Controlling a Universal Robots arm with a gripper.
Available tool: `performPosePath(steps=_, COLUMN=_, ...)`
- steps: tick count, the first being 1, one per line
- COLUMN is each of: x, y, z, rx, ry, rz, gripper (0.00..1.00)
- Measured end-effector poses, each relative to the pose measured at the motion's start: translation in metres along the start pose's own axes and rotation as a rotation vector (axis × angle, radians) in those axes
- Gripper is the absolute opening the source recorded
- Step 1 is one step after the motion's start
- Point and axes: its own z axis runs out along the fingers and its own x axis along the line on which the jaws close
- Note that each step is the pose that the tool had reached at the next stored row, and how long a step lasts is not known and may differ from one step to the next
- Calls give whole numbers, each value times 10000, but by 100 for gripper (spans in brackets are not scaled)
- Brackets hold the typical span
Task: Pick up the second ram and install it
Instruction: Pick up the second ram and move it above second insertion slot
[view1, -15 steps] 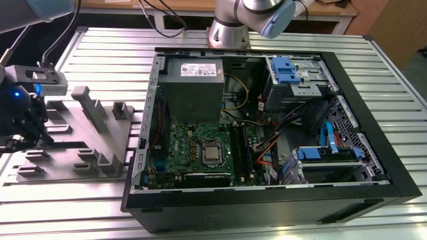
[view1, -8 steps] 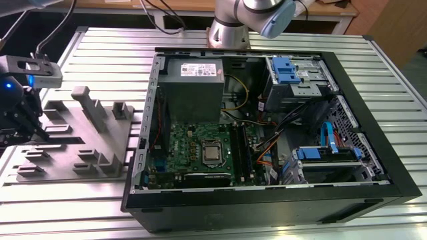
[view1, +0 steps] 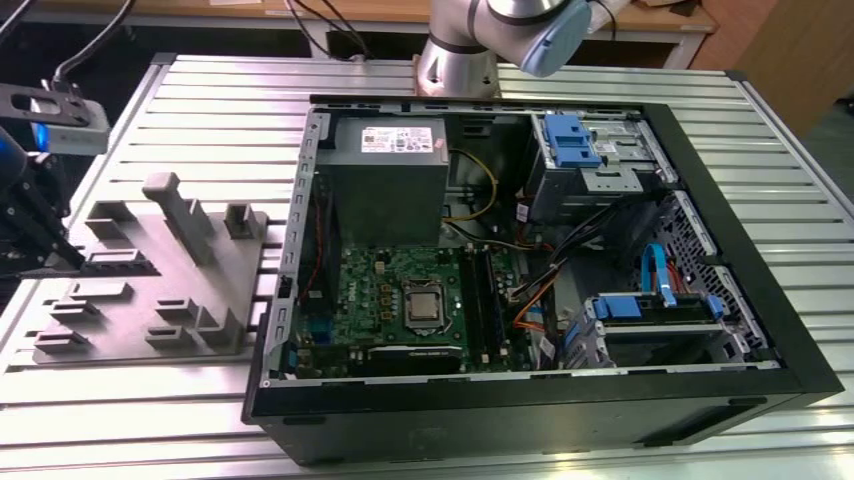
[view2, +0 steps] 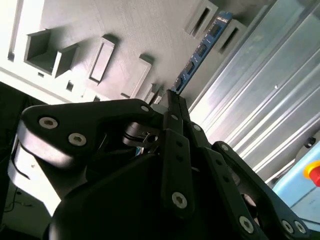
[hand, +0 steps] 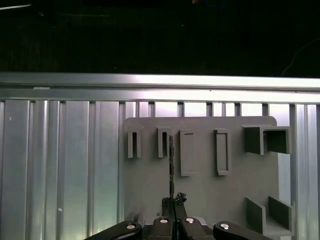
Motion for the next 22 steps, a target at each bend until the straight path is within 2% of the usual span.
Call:
performPosePath(steps=4, x=-4, y=2, z=-87, rx=2, ry=-1, rz=0, gripper=8)
performPosePath(steps=11, x=-5, y=3, z=-93, rx=1, ry=0, rz=0, gripper=8)
performPosePath(steps=13, x=-6, y=3, z=-118, rx=0, ry=1, rz=0, gripper=8)
performPosePath(steps=22, x=-17, y=8, z=-338, rx=2, ry=0, rz=0, gripper=8)
